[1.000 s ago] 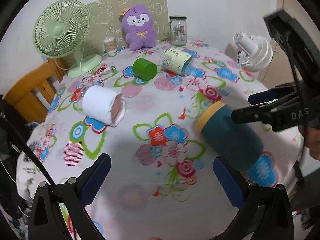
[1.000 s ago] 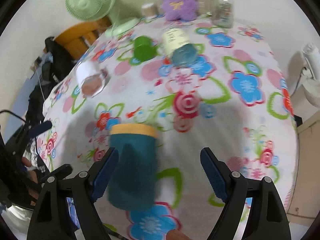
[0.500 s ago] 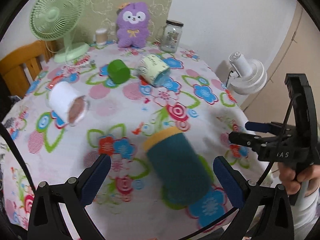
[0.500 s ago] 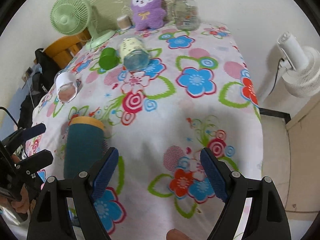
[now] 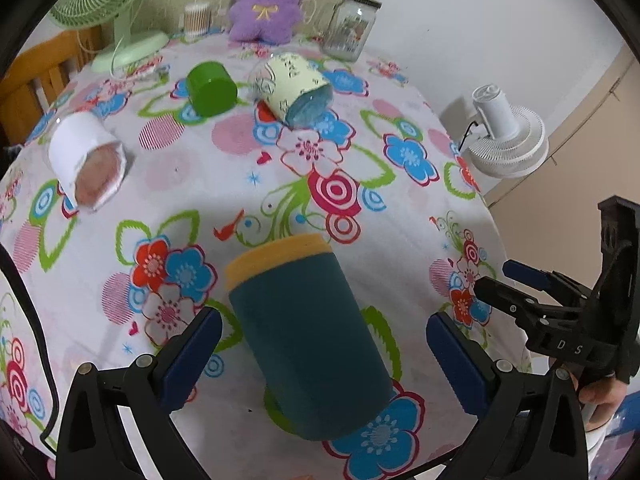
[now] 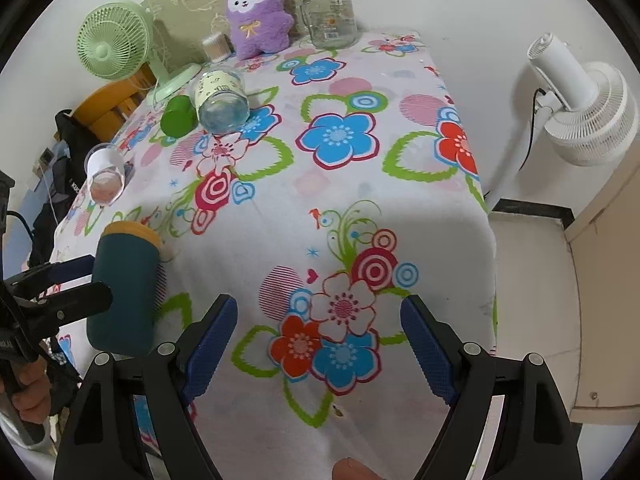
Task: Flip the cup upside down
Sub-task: 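Grasp the teal cup with the left tool while the right tool opens and releases it, then rotate the held teal cup with the left tool so its yellow rim points down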
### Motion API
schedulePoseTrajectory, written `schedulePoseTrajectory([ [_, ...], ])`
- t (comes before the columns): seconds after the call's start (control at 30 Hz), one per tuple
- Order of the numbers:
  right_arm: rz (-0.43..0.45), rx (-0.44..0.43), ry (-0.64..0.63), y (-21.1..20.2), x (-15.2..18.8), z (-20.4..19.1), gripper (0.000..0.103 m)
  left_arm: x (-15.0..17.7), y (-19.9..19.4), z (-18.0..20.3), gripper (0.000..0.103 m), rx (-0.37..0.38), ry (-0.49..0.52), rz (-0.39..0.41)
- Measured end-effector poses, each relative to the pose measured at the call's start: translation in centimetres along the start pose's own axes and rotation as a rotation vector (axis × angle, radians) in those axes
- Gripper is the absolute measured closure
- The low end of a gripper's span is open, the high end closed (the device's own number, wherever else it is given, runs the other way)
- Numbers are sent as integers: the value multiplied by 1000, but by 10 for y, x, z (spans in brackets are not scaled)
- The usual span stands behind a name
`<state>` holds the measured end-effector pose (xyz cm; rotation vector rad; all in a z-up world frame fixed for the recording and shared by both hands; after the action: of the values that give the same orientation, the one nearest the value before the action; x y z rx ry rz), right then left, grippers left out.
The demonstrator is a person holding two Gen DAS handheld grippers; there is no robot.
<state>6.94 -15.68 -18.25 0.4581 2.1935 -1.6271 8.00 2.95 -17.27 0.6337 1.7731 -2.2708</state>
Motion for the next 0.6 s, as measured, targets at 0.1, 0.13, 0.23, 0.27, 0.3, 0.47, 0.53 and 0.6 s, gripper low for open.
schedulePoseTrajectory([
  [0.1, 0, -4, 1, 0, 2, 2, 17, 2, 5, 3, 0, 0, -11, -30],
  [0.13, 2, -5, 2, 0, 4, 3, 17, 2, 7, 3, 0, -1, -15, -43],
  [0.23, 6, -8, 9, 0, 7, 8, 17, 8, 14, 4, 0, 6, -31, -111],
  [0.27, 6, -10, 12, 0, 8, 9, 17, 9, 15, 5, 0, 8, -31, -120],
  [0.3, 6, -12, 17, 0, 9, 11, 17, 9, 16, 6, 0, 1, -30, -129],
  [0.47, 8, -33, 37, 0, 12, 14, 17, 10, 21, 6, 0, -26, -30, -162],
  [0.53, 14, -44, 42, -2, 12, 14, 17, 11, 27, 5, 0, -45, -36, -189],
  [0.6, 26, -41, 40, -5, 11, 14, 17, 14, 32, 6, 4, -58, -34, -214],
])
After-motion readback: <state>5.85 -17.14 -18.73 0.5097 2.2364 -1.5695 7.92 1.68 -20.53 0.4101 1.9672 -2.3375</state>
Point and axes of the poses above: each gripper's, at about its wrist camera, not at the fingertips, and y roughly the way its jaws point, z to its right, x to its underside, the point moved 7 cm from there along y, roughly the way its jaws point, and after that the axes turned 4 degrees about -x, right-handed, at the moved point
